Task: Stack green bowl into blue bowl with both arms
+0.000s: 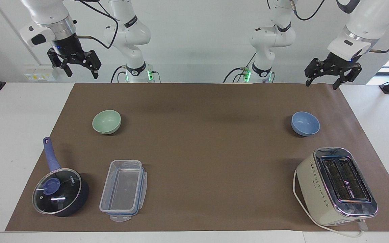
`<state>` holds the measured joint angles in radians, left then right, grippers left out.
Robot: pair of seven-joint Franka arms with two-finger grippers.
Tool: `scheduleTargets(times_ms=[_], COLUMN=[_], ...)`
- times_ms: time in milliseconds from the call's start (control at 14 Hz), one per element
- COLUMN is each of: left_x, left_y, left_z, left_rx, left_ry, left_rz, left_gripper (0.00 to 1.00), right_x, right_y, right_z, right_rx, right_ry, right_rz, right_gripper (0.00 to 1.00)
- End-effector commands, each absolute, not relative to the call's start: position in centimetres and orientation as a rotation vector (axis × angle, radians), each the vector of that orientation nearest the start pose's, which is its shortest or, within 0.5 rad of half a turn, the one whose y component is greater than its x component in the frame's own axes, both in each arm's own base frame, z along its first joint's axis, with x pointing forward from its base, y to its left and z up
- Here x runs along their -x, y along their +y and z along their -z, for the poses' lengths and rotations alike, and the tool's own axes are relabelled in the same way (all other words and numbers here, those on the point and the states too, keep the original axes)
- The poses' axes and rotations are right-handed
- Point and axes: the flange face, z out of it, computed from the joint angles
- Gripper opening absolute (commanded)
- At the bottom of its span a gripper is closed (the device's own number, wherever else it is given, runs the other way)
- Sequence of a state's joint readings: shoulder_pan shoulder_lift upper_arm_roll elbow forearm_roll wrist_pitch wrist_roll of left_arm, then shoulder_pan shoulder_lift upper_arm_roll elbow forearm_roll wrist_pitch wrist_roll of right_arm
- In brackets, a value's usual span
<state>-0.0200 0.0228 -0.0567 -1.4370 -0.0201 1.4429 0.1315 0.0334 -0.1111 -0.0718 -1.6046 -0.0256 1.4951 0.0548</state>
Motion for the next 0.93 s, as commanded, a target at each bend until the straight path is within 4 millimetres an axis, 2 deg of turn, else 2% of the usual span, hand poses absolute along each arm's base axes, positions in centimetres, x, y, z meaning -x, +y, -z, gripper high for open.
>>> scheduleTargets(times_ms=[0, 571, 857], left_x=[-54.1, -54.1, -54.0], left_y=[-4.5, -4.5, -5.6], left_z=[-66.5, -66.4, -66.5], left_rx=[3.155, 3.156, 3.155], left_ry=[0.346, 0.344, 0.374], left_rz=[-0.025, -0.028, -0.026], left_gripper=[1.0, 1.0, 1.0], right_x=[-50.6, -50.6, -50.6], right_y=[-2.5, -2.5, -2.2], right_z=[-66.3, -66.3, -66.2], right_rx=[3.14, 3.14, 3.141], right_ry=[0.126, 0.126, 0.114], right_rz=[0.0, 0.0, -0.003], right_gripper=[1.0, 1.0, 1.0])
